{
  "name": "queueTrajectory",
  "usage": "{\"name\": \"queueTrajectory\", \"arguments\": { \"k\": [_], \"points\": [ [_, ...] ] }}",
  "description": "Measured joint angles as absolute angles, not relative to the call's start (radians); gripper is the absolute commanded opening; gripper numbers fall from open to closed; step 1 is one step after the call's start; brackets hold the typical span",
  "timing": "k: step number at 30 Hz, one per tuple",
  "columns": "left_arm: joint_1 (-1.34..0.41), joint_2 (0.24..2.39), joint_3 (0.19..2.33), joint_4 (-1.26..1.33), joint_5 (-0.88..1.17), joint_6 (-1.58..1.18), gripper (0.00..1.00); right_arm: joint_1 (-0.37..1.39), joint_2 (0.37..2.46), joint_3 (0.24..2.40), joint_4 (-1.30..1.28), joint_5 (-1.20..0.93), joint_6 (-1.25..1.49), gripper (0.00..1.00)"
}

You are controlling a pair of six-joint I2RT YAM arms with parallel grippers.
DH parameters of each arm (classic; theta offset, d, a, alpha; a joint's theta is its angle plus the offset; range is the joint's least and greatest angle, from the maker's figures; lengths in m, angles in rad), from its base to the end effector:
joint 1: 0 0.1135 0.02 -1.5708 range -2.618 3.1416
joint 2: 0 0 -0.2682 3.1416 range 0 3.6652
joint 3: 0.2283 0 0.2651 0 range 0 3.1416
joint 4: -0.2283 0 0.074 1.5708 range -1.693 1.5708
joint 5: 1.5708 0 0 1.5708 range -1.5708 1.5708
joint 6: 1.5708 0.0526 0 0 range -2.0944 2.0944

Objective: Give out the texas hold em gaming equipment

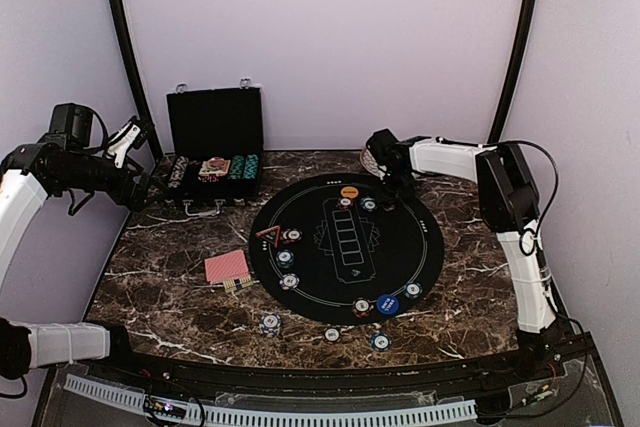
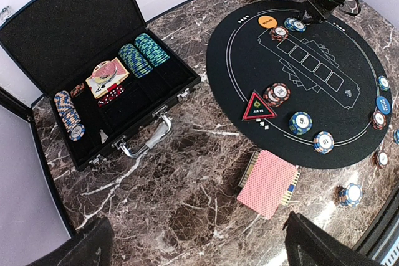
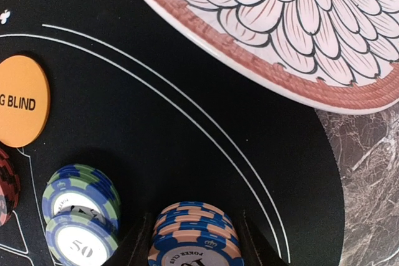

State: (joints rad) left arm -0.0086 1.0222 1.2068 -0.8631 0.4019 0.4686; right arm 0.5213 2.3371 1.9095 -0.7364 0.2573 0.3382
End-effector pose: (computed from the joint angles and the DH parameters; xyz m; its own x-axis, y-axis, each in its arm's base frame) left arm 0.2181 -0.0225 0.3719 -0.4188 0.4193 -0.8055 0.5622 0.8163 0.1326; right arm 0.4535 0.2450 0.1396 -0.8821 -0.1366 -0.4508 -0.1077 0.9902 -0.0892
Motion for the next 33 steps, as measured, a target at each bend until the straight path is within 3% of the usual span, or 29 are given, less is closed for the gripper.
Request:
{"name": "queueTrajectory", "arguments": {
  "k": [7, 24, 29, 33],
  "points": [
    [-0.009, 1.022, 1.206, -0.863, 0.402, 0.469, 0.99, 0.521, 2.341, 1.915, -0.736, 0.252, 0.341, 0.53],
    [-0.009, 1.022, 1.201, -0.862, 0.402, 0.469, 0.99, 0.54, 2.248, 1.918, -0.749, 0.244, 0.33, 0.53],
    [-0.009, 1.022, 1.201, -0.862, 0.402, 0.469, 0.99, 0.656, 2.076, 1.845, -0.751, 0.274, 0.328, 0.69],
    [-0.009, 1.022, 1.201, -0.862, 0.399, 0.469, 0.99, 0.853, 1.954, 1.791, -0.763, 0.286, 0.32, 0.77]
  ]
}}
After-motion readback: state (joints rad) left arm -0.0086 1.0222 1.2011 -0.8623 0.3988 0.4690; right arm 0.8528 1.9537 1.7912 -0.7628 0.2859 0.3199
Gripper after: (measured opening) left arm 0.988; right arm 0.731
